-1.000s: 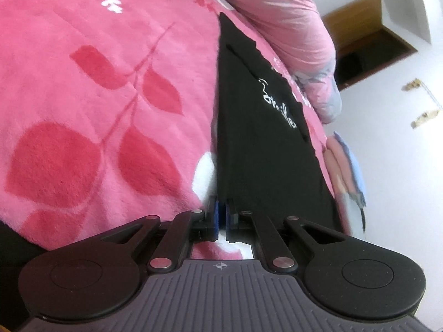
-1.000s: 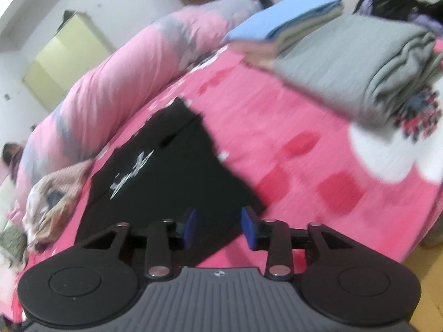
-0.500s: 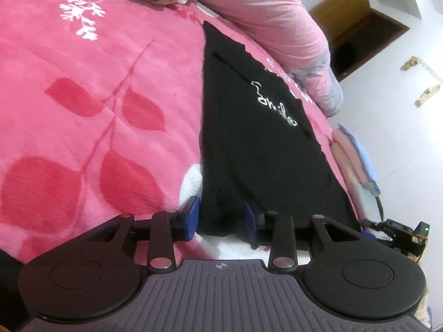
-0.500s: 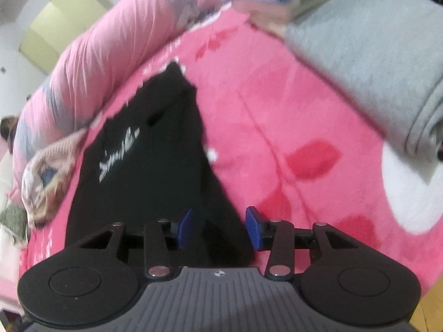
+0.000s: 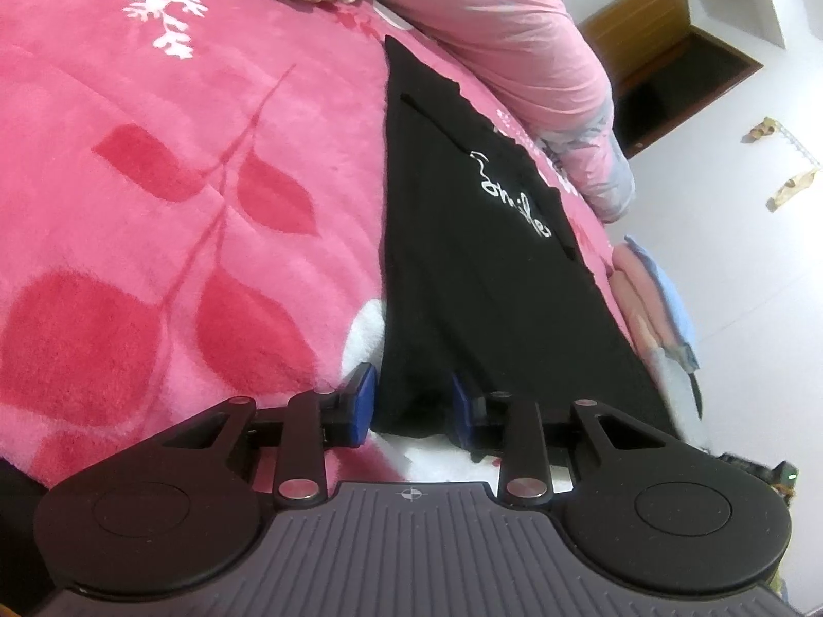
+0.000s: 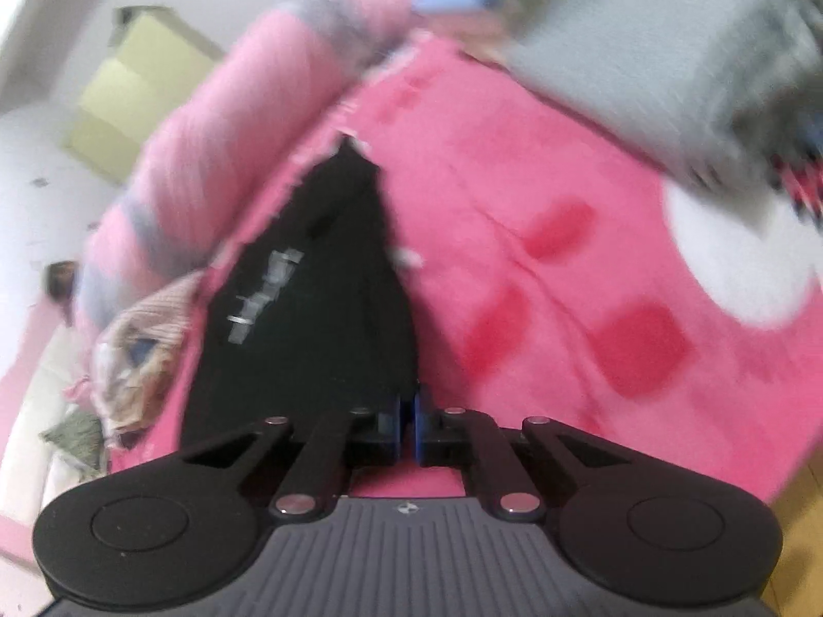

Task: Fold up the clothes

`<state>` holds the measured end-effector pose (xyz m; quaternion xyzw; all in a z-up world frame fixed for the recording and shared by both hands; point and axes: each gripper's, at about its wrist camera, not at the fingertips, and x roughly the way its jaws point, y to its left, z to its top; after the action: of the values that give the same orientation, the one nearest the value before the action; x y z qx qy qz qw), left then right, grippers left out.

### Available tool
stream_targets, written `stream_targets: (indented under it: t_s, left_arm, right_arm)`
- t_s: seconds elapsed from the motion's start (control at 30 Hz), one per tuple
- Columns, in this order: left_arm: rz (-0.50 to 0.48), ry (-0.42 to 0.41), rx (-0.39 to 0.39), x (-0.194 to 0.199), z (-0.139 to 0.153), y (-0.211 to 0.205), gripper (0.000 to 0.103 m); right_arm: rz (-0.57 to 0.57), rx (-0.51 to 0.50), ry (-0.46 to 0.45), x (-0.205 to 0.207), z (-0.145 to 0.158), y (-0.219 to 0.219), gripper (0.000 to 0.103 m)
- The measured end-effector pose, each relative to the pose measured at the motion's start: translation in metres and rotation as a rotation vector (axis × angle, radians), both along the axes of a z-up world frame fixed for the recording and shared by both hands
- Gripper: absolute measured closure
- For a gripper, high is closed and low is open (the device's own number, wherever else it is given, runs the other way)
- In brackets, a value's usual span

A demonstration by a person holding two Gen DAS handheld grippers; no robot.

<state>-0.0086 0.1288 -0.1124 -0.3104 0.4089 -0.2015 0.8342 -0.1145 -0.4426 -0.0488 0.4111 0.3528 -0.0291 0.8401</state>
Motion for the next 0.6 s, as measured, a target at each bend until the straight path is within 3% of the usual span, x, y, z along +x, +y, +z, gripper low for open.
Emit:
stream_targets:
  t_s: [0.07,0.2,0.23,0.33,0.6]
  left_arm:
    - [-0.011,0.001,0.001,-0.001,0.001,0.001,0.072]
    - [-0.049,-0.014,0.025,-0.007,0.003,0.0,0.071]
    - [-0.06,-0.019,0.034,-0.009,0.004,-0.001,0.071]
    - [-0.086,-0.039,0.06,-0.015,0.005,-0.002,0.07]
    - [-0.086,-0.078,0.116,-0.015,0.013,-0.004,0.069]
  right_arm:
    - [-0.027,0.056,0.036,-0.001,-0.015,-0.006,0.099]
    - [-0.043,0.108,-0.028,-0.008,-0.012,-0.01,0.096]
    - [-0.045,0.107,-0.029,-0.009,-0.011,-0.011,0.094]
    - [-0.066,0.083,-0.021,-0.01,-0.007,-0.012,0.071]
    - [-0.079,0.025,-0.029,-0.002,0.005,-0.012,0.061]
